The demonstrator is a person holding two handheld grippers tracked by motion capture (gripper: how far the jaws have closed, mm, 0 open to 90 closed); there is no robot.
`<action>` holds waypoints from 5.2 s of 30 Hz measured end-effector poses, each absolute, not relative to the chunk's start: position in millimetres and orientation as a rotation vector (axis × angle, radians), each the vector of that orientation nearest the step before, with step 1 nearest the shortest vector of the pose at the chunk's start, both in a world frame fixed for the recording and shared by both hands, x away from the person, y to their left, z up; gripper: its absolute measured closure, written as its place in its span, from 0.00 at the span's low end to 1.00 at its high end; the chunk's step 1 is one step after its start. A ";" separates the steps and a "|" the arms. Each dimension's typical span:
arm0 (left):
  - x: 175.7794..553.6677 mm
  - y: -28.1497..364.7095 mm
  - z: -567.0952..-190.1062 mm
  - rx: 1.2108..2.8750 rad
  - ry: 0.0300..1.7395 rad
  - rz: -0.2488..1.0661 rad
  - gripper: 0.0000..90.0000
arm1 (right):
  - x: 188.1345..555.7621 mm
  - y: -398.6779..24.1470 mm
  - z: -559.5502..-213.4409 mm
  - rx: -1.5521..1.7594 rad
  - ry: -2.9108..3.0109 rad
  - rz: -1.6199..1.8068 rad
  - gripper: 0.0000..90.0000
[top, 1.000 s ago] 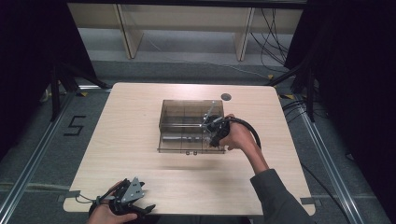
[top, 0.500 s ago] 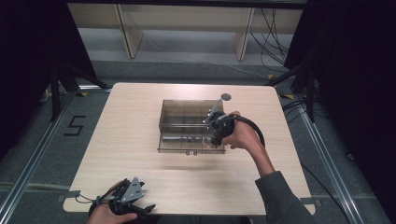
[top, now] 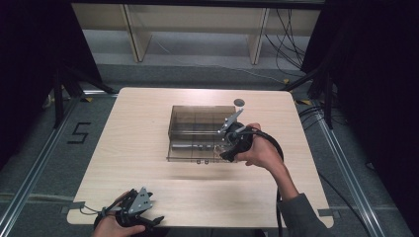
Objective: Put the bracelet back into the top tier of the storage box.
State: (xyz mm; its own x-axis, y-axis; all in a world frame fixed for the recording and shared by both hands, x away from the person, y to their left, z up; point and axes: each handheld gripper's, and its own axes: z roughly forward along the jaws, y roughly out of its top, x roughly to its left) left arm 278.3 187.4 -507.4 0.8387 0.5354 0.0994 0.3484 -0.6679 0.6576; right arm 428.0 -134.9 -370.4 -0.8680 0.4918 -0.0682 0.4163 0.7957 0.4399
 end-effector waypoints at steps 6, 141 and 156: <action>278.5 187.8 -506.8 2.365 0.642 0.378 0.19 | 420.0 -136.8 -372.4 0.718 2.791 0.712 0.46; 277.2 185.3 -505.2 2.374 0.625 0.403 0.19 | 327.6 -205.8 -468.7 0.942 2.563 1.087 0.24; 276.7 185.5 -505.7 2.373 0.628 0.404 0.19 | 319.0 -214.0 -476.0 0.982 2.550 1.090 0.23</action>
